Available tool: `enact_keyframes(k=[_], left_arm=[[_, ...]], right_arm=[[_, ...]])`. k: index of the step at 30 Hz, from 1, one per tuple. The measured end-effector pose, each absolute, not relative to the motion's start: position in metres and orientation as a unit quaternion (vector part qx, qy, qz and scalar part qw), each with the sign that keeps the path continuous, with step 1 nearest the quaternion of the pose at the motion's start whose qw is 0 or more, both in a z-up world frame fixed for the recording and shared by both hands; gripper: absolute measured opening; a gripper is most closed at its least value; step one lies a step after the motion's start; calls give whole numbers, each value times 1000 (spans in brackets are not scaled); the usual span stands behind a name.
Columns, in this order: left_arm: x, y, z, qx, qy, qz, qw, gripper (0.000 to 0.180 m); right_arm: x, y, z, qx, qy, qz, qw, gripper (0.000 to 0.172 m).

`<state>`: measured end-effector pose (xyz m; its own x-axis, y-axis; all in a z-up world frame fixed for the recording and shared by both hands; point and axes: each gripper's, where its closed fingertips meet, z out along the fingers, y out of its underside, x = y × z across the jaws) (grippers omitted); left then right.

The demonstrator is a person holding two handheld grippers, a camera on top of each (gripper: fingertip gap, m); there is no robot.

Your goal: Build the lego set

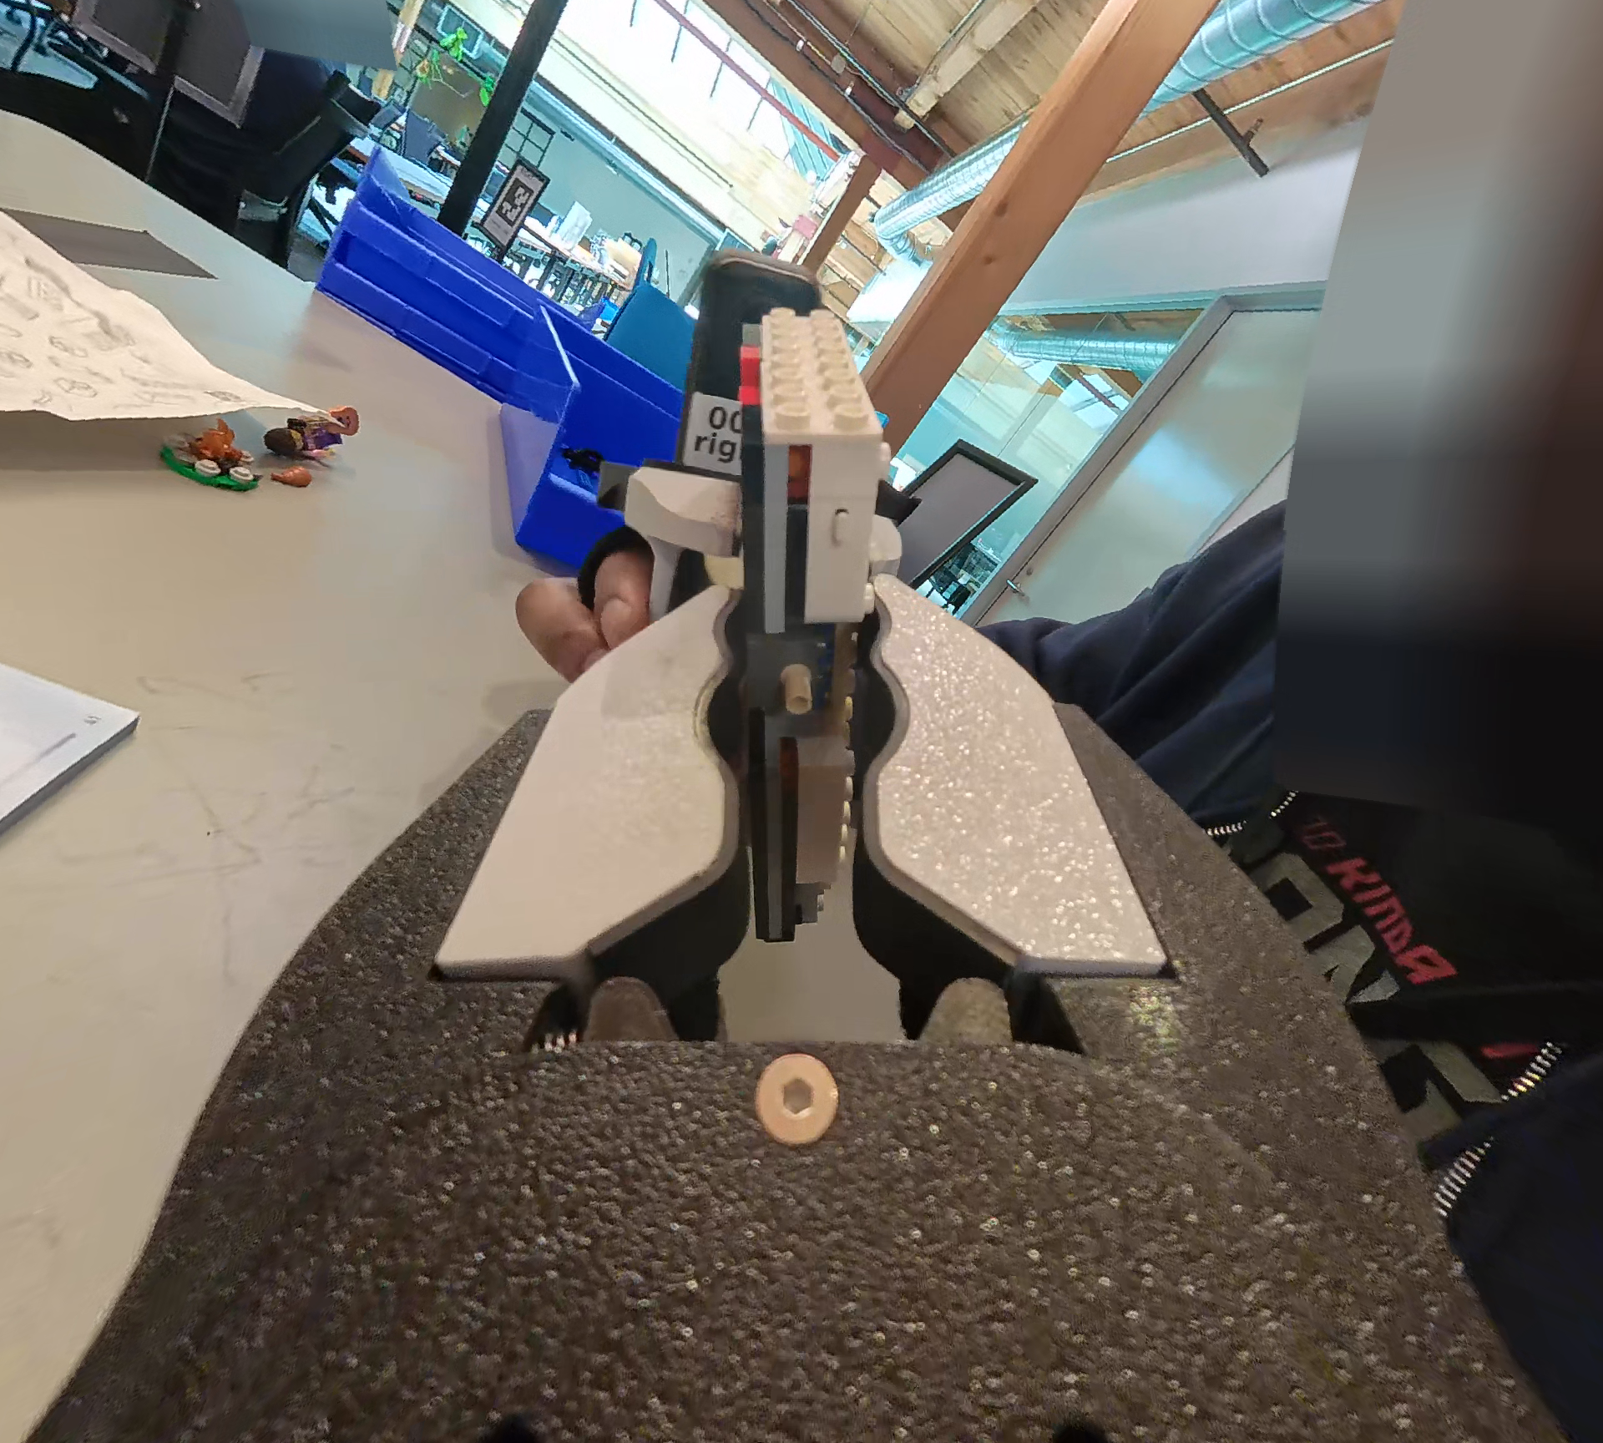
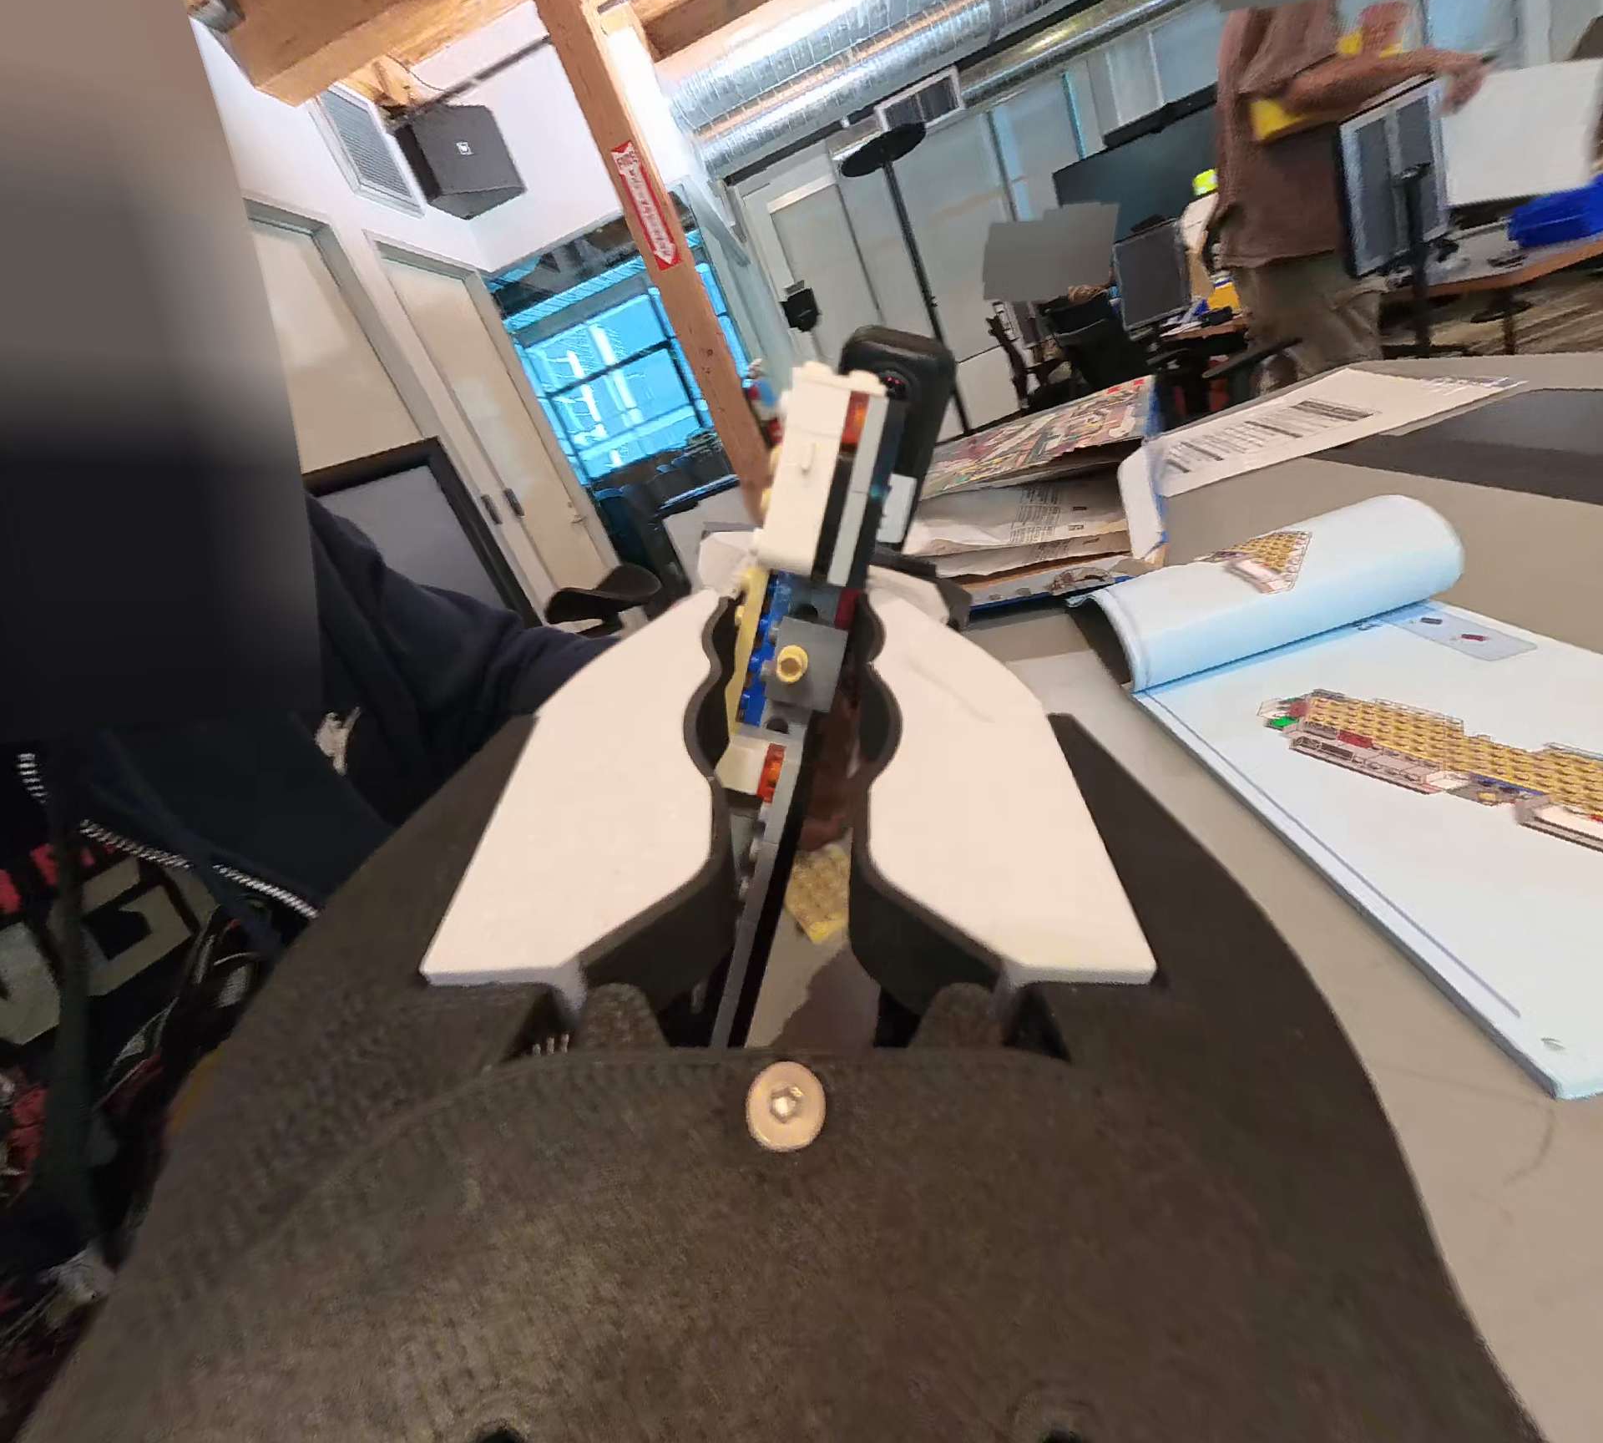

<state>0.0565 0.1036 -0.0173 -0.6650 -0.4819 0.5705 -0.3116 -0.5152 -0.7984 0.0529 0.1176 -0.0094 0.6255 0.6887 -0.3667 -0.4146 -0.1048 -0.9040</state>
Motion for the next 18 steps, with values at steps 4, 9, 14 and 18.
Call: enact_keyframes(k=[4, 9, 14, 18], left_arm=[[58, 106, -20, -414, 493, -763, 57, 23], [60, 109, -24, -427, 496, -753, 63, 23], [62, 111, -28, -437, 493, -749, 63, 23], [62, 112, -31, -446, 489, -748, 54, 24]], right_arm=[[55, 121, -12, -634, -114, 385, 661, 30], [58, 124, -18, -646, -99, 385, 652, 28], [60, 125, -22, -649, -91, 395, 644, 25], [60, 127, -25, -650, -86, 402, 639, 25]])
